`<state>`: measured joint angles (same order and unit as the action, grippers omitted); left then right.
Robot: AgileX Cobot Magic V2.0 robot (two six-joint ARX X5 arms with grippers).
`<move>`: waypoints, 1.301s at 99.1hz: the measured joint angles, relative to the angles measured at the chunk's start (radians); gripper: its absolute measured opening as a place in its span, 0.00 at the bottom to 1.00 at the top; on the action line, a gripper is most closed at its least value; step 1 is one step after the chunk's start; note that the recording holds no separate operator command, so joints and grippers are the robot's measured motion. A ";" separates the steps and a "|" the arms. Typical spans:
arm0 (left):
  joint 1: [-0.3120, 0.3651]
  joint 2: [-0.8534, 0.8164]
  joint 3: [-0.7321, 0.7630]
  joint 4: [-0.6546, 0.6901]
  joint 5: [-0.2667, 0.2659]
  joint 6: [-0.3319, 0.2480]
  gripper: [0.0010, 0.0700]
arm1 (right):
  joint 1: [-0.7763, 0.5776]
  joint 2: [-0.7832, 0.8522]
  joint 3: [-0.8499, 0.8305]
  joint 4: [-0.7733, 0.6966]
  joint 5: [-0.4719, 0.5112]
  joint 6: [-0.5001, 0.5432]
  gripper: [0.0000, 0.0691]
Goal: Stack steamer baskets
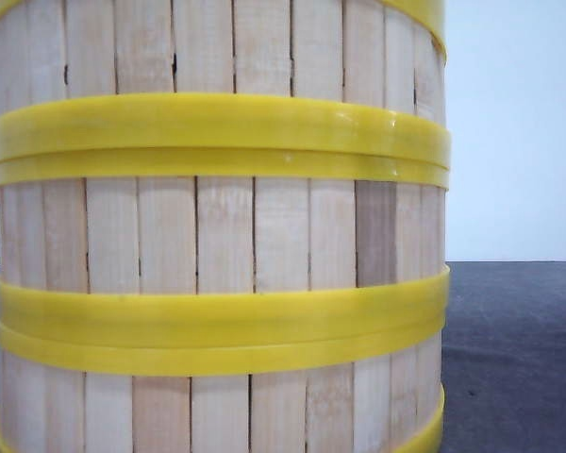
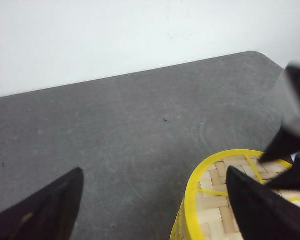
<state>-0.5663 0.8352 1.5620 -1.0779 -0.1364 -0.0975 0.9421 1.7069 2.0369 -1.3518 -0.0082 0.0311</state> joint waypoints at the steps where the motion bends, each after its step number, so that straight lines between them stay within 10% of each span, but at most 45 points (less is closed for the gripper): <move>1: 0.000 0.000 0.000 0.005 0.000 0.000 0.73 | 0.000 -0.003 0.009 0.001 0.006 -0.004 0.38; 18: 0.000 -0.045 -0.046 0.113 -0.102 0.004 0.17 | 0.000 -0.161 -0.003 0.192 0.013 -0.085 0.20; 27: 0.000 -0.102 -0.116 0.175 -0.191 0.005 0.04 | 0.000 -0.283 -0.079 0.318 0.045 -0.134 0.05; 74: 0.000 -0.505 -0.671 0.432 -0.283 -0.001 0.01 | -0.194 -1.002 -1.160 1.114 0.380 -0.172 0.01; 129: 0.000 -0.512 -0.670 0.417 -0.300 -0.002 0.01 | -0.237 -1.176 -1.215 1.080 0.380 -0.173 0.01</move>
<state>-0.5659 0.3233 0.8917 -0.6613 -0.4362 -0.0990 0.7048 0.5304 0.8223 -0.2718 0.3714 -0.1417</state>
